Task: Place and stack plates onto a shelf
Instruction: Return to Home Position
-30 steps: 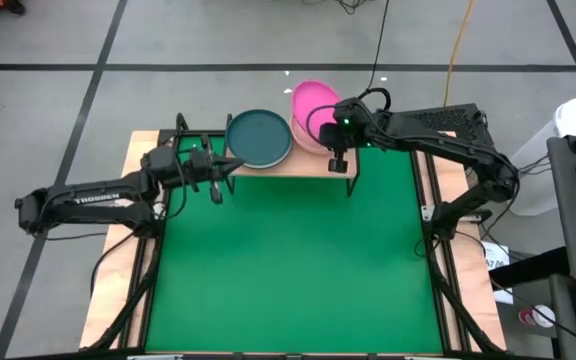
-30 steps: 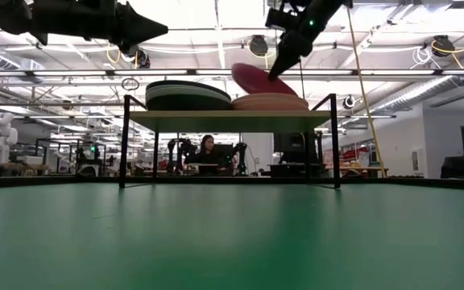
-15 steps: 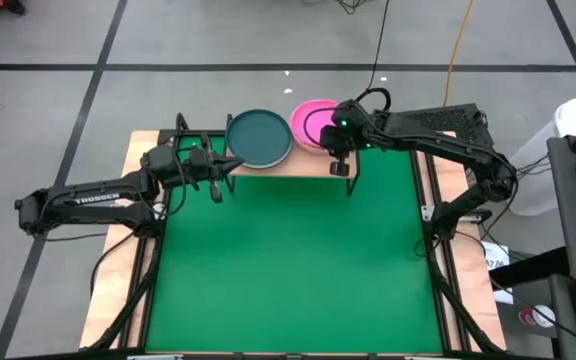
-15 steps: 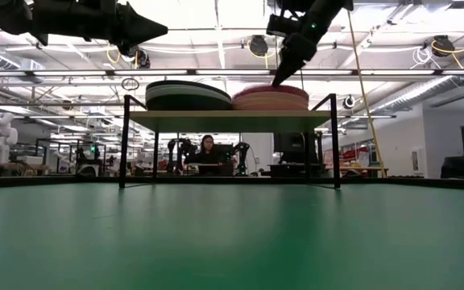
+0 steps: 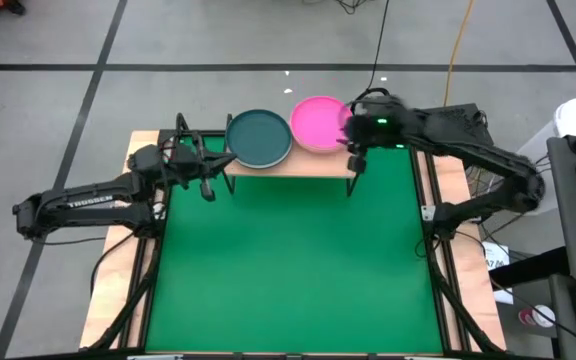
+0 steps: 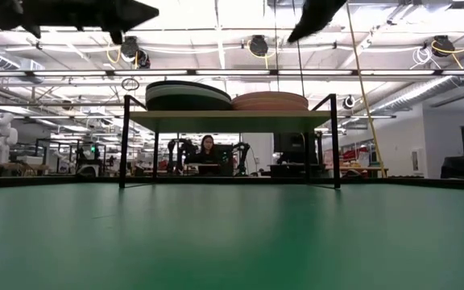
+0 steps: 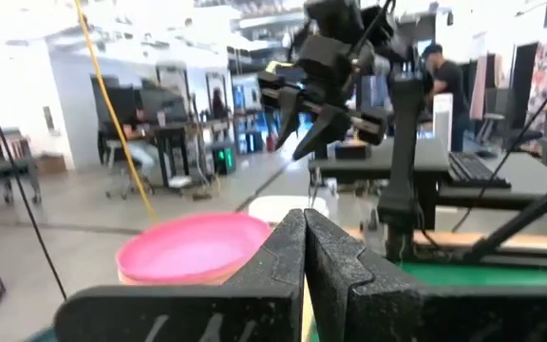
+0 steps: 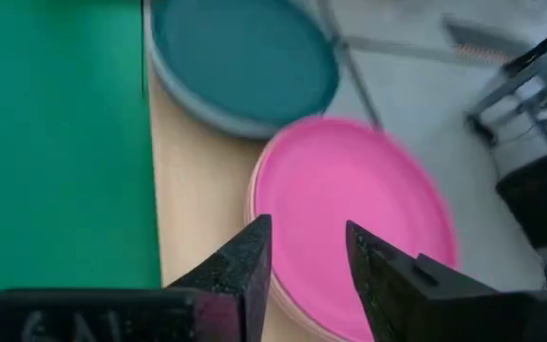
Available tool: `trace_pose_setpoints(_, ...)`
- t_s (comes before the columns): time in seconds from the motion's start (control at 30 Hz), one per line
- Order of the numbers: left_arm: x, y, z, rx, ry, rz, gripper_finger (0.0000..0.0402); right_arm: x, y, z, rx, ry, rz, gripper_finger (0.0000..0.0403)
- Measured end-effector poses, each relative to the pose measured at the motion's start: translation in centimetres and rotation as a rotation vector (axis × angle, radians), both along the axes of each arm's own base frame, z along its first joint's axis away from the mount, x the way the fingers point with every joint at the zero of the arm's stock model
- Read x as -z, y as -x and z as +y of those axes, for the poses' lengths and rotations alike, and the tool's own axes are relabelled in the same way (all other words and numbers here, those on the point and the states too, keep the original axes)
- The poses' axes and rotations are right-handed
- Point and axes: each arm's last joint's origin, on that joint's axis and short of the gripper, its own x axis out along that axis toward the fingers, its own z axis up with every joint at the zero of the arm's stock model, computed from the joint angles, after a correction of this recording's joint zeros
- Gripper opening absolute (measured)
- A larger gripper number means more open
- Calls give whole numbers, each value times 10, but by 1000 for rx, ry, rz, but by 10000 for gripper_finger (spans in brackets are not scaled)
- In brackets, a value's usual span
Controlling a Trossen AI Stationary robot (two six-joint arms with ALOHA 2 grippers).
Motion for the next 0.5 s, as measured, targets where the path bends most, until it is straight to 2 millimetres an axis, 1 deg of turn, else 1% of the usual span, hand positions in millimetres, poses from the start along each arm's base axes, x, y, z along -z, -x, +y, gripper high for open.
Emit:
trace_pose_setpoints(0.07, -5, 7, -3, -2, -23, -28, 9, -12, 16, 13, -3, 0, -87, 113)
trace_pose_setpoints(0.13, -10, 15, -6, -3, -56, -45, 9, -16, 32, 26, -23, 4, -156, 102)
trace_pose_setpoints(0.17, -11, 18, -9, 0, -75, -44, 9, -14, 38, 33, -38, 6, -189, 95)
trace_pose_setpoints(0.33, -10, 30, -24, 54, -119, 0, 3, 10, 74, 65, -148, 23, -320, 58)
trace_pose_setpoints(0.5, -8, 44, -30, 38, -125, 33, 3, 41, 103, 81, -220, 50, -492, 16)
